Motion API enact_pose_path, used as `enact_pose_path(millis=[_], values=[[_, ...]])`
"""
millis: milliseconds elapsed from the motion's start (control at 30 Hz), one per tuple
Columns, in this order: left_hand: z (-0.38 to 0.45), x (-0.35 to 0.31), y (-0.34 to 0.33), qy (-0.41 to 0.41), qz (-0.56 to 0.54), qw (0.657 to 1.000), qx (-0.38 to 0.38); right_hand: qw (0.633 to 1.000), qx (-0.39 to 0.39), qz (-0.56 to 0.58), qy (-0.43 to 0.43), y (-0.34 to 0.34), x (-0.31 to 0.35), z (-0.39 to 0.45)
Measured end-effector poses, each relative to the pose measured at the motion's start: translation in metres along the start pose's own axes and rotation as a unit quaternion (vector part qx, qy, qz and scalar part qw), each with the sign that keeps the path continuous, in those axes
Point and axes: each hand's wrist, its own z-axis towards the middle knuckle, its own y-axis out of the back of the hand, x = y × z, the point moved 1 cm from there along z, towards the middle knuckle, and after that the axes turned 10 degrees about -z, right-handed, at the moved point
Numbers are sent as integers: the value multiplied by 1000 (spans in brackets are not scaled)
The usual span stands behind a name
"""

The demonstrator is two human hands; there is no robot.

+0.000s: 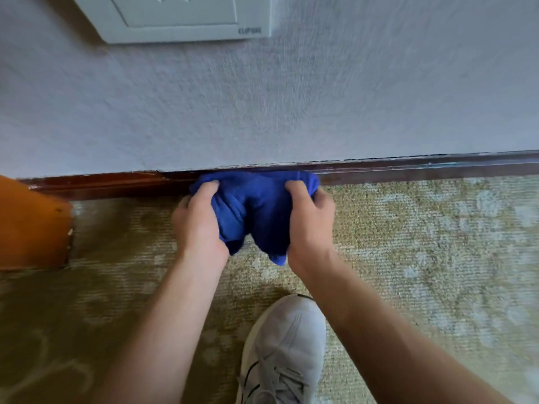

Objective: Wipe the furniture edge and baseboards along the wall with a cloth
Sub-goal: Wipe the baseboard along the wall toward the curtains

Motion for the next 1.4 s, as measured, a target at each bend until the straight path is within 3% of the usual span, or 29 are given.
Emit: enact_pose_path(millis=[67,133,267,400,500,567,700,833,900,967,1033,1133,1200,1267,1300,1333,1400], values=[[1,0,3,-28,-57,998,-5,997,73,-36,14,-5,8,-3],[-14,6,-5,-38,-30,999,14,996,72,-48,1,6,23,6],[-35,19,-26,4,33,997,63,999,-41,19,-2,36,30,24],[-30,12,-18,-1,21,999,33,993,-109,45,7,7,18,15],[-18,3,-8,-54,-56,997,-26,999,-39,-15,-13,-21,11,0],[-18,1,-6,-71,-56,996,-14,999,2,-41,-20,-14,16,2],[-35,16,-21,-2,88,992,85,992,-126,-9,11,25,27,18],[-35,18,-16,33,60,997,41,980,-193,-51,13,2,23,14],[-25,6,3,6,18,1000,-17,985,-138,-99,6,-25,16,1],[-15,-8,23,-28,-11,997,-74,991,-33,-128,-2,-52,10,-16],[-10,-18,33,-47,-21,995,-88,988,41,-152,3,-65,8,-22],[-13,-10,27,-40,-5,998,-53,988,66,-142,7,-47,10,-11],[-24,3,9,-27,70,997,22,998,-22,-63,2,-15,15,3],[-43,20,-10,1,133,979,155,987,-158,-24,-11,23,21,22],[-54,29,-17,5,153,967,205,981,-190,-27,-20,36,23,34],[-61,38,-21,1,176,960,220,980,-196,-33,-31,42,22,43],[-66,46,-18,-18,185,968,171,982,-167,-77,-32,35,10,51]])
